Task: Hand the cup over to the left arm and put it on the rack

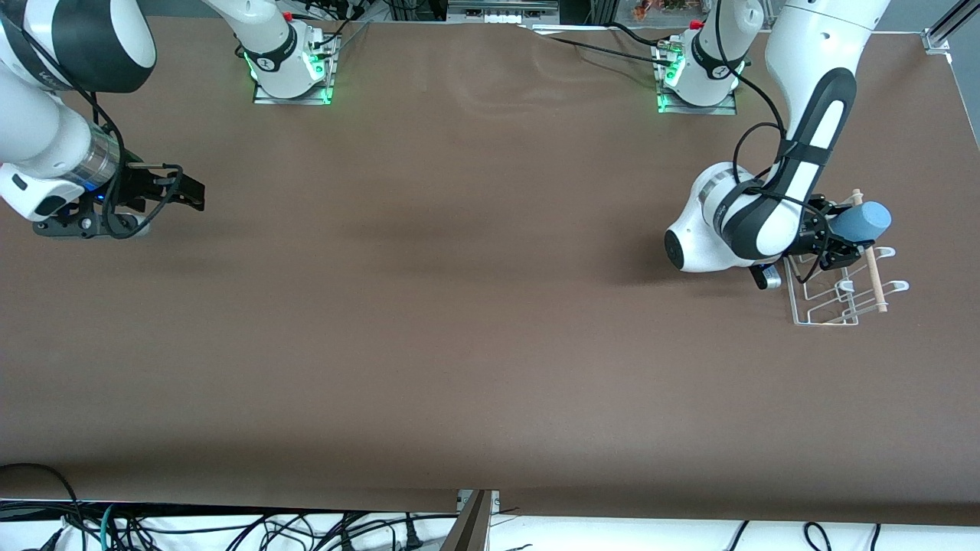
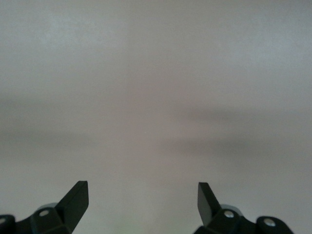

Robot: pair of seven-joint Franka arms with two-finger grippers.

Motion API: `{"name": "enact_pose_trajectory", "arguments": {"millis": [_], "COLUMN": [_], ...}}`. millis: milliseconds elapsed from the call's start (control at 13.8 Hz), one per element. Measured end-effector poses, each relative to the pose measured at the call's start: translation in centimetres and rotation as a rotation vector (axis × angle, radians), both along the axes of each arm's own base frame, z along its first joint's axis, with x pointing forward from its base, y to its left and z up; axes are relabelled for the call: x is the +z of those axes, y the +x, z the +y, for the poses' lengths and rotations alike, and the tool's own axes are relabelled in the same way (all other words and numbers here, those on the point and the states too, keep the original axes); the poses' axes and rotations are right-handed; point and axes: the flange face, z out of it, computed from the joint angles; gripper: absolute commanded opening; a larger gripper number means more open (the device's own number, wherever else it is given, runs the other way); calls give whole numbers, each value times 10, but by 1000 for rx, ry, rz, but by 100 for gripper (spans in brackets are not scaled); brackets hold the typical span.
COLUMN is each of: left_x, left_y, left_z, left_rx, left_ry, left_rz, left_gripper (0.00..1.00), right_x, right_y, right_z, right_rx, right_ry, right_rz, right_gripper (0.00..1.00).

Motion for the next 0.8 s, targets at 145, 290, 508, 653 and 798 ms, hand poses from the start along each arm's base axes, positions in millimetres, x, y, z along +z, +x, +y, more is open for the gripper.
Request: {"name": "enact_pose_trajectory", "arguments": {"millis": [145, 290, 508, 653, 798], "left_x": [-6, -13, -22, -24, -25], "left_y": [-2, -5, -4, -3, -2], "left_z": [3, 3, 7, 14, 22], "left_rx": [-1, -2, -21, -19, -15], "left_ry": [-2, 1, 5, 0, -2], "left_rz": [-6, -5, -17, -21, -21], "left_gripper": [6, 6, 6, 6, 7], "right_x": [10, 15, 12, 6, 10], "right_y": [-2, -3, -3, -1, 1], "right_z": [24, 22, -3, -1, 6], "right_rx": [38, 29, -16, -16, -21], "right_ry": [-1, -4, -1, 3, 49], "right_rz": [5, 21, 51, 63, 61], "right_gripper": [99, 99, 99, 99, 99]}}
